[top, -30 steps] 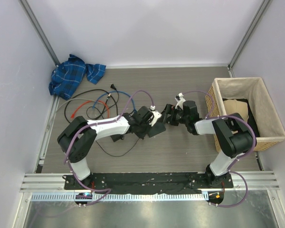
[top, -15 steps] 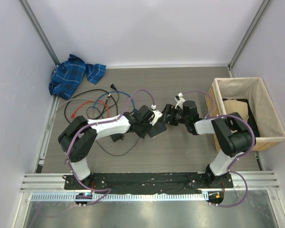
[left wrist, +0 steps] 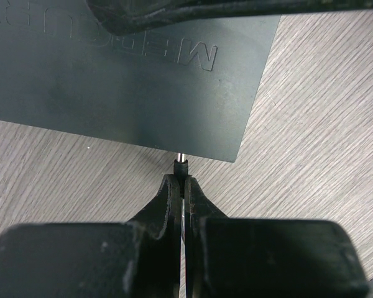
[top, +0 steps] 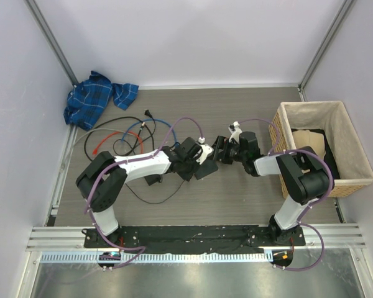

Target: Insert the plug into the switch port

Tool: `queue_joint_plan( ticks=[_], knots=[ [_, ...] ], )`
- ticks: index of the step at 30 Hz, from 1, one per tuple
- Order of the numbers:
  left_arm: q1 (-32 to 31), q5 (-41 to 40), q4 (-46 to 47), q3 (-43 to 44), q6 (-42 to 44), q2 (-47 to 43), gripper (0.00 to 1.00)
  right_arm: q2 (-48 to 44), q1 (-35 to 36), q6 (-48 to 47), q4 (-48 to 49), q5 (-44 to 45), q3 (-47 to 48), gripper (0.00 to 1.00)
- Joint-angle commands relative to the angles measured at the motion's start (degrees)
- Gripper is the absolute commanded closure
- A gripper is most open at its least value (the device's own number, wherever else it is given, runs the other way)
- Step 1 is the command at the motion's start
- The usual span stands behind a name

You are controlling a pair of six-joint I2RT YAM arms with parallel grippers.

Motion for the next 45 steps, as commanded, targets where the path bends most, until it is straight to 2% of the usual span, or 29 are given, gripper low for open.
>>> queue_joint_plan(
  ticks=[1, 14, 25, 34, 38, 45],
  knots=[
    [-0.07, 0.71, -0.26, 3.20, 1.18, 0.26, 1.00, 1.78, 0.18, 0.42, -2.19, -0.06, -0.18, 0.12],
    [0.01, 0.53, -2.63, 6.36, 1.09, 1.49, 1.00, 4.41, 0.18, 6.65, 5.46, -6.56, -2.55, 0.15],
    [-0.08, -2.46, -0.08, 7.24, -2.16, 0.96, 1.00, 6.26, 1.23, 10.70, 9.41, -9.73, -4.05, 0.17],
    [-0.07, -1.67, 1.06, 10.58, 0.12, 1.05, 1.00, 6.35, 2.29, 10.26, 8.63, -11.57, -3.52, 0.18],
    [0.10, -1.58, 1.59, 10.49, 2.93, 1.23, 1.00, 6.17, 2.47, 9.30, 7.49, -12.10, -2.99, 0.18],
    [0.10, 0.53, 0.89, 10.58, 3.11, 4.12, 1.00, 6.26, 3.43, 7.72, 5.47, -12.63, -2.03, 0.18]
  ],
)
